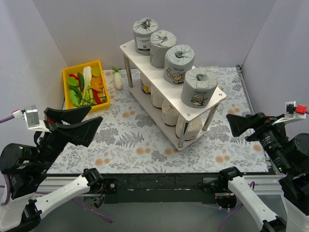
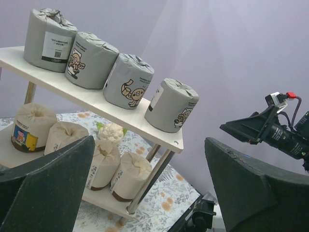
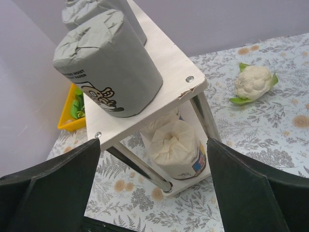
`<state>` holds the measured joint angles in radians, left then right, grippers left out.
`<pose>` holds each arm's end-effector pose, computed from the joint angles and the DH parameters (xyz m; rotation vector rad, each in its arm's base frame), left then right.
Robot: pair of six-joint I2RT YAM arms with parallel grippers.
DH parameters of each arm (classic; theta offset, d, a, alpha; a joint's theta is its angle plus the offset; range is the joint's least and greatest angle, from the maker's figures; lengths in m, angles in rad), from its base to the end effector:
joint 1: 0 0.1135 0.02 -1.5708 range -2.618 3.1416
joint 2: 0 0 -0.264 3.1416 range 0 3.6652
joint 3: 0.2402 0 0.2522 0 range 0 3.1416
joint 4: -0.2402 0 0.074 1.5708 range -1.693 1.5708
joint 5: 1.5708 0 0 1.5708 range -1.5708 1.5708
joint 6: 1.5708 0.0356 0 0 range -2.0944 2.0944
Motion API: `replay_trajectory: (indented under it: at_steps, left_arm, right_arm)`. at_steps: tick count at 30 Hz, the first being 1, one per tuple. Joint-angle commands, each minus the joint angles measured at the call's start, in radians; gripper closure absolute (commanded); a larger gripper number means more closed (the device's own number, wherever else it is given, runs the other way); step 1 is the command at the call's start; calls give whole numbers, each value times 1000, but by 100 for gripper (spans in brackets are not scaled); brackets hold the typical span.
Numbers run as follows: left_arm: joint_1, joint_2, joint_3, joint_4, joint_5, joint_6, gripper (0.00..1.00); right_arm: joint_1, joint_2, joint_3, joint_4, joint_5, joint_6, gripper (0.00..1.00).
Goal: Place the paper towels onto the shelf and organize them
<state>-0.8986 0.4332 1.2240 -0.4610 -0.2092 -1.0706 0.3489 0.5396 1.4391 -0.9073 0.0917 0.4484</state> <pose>0.0139 -0.0055 0.4759 -0.3250 1.3767 -1.5501 0.0090 -0.0002 0.4774 0.1527 1.5983 0.5499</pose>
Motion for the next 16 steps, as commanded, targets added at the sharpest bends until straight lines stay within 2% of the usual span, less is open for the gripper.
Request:
replay_trajectory:
  at_steps: [1,16]
  left_arm:
    - [4,-7,-11,-19,-2,1,2]
    - [3,1,-32,-8,4,3,2]
  right_arm:
    - [1,-47,3,111,-49,-5,2]
    - [1,-24,3,91,-24,19,1]
